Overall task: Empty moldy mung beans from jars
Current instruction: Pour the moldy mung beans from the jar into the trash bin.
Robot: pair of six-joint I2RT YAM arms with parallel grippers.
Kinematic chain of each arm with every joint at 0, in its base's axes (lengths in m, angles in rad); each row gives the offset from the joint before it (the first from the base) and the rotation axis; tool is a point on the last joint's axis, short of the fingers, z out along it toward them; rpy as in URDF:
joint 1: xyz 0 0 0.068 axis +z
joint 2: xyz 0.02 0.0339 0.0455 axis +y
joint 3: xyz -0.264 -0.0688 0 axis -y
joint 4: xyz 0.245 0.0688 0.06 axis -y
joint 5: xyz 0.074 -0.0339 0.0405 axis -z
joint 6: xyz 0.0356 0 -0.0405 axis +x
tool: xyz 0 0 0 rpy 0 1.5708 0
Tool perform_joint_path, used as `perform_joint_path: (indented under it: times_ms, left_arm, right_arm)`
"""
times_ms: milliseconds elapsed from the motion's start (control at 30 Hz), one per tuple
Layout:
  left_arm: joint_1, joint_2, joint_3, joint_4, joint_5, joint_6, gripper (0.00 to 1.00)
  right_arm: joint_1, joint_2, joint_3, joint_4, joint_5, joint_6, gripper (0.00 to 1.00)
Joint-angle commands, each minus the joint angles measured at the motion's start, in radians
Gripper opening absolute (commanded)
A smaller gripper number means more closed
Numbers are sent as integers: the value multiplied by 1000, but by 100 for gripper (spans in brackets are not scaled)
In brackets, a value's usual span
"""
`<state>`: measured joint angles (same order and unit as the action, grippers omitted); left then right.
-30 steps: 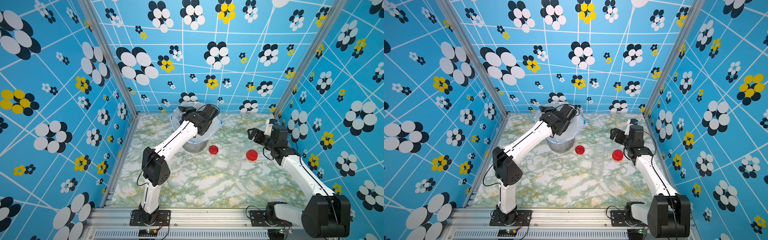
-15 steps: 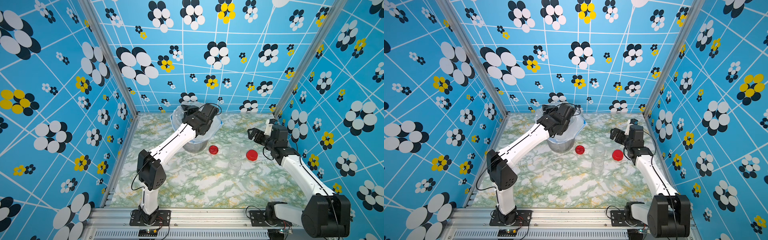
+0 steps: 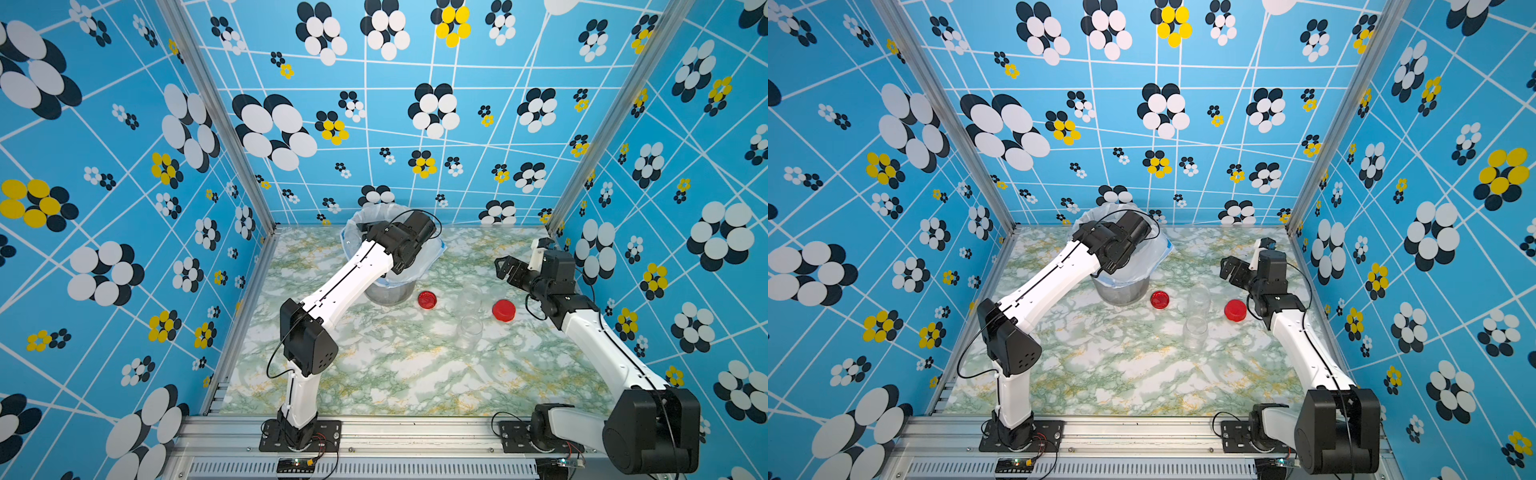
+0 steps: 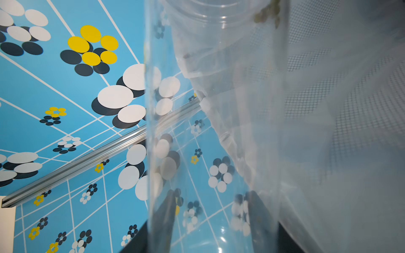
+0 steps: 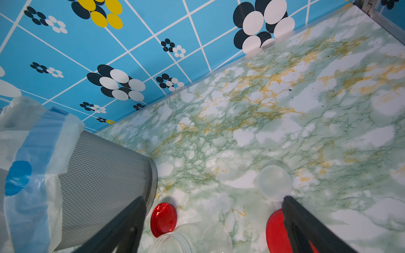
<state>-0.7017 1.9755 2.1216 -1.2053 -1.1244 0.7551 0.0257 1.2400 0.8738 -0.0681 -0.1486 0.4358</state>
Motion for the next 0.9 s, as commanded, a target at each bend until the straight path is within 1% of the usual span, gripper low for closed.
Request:
perform_joint_path:
  times_ms: [0,67,100,133,167,233,267,367,400,433,500,533,567,600,633,667,700,767,800,833,867]
  left_arm:
    - [4,9,31,-68,29,-66,54]
    - [3,16,30,-109,61,-86,36]
    - [5,27,52,-151,89,-100,29]
    - [6,44,80,-188,97,-145,28]
    - [8,58,98,-204,77,-155,30]
    - [9,64,71,-159,-6,-114,42]
    - [9,59,54,-133,-25,-83,42]
    - [9,59,49,-101,-22,-73,42]
    - [6,59,48,-87,-38,-63,41]
    - [1,58,47,-69,-67,-46,36]
    - [-1,42,44,17,-109,-2,34]
    - [-1,30,30,48,-77,6,35]
    - [-1,21,0,68,-39,22,36]
    - [-2,10,-60,100,-34,60,36]
    - [-4,9,-117,131,-84,114,36]
    - [-3,10,-132,149,-129,138,35]
    - [-2,15,-105,135,-137,117,35]
    - [-18,21,-20,-4,-37,-3,35]
    - [-25,16,-27,-26,2,-20,35]
    - [-27,12,-55,-23,-10,-6,35]
    - [-24,7,-68,-3,-56,19,35]
  right_arm:
    - [10,-2,-15,13,-8,7,99]
    - [10,-2,-13,13,-9,6,99]
    - [10,-2,-12,14,-11,7,99]
    - [10,-1,-12,13,-10,7,99]
    - [9,-1,-12,11,-8,7,99]
    - [9,1,-12,10,-8,8,99]
    - [10,1,-12,11,-8,7,99]
    - [9,1,-10,10,-5,7,99]
    - [9,3,-11,10,-3,6,99]
    - [9,3,-9,8,-2,6,99]
    - [10,2,-10,8,1,6,99]
    - [10,3,-10,8,1,6,99]
    - [9,4,-10,8,1,6,99]
    - [10,6,-10,11,-1,9,99]
    - [9,8,-11,15,-4,10,99]
    - [10,12,-9,16,-5,11,99]
    - [10,14,-6,13,-5,11,99]
    - [10,13,-3,4,-3,7,99]
    - [10,11,-5,5,-2,6,99]
    - [10,10,-11,12,-2,7,99]
    - [10,11,-12,18,-3,12,99]
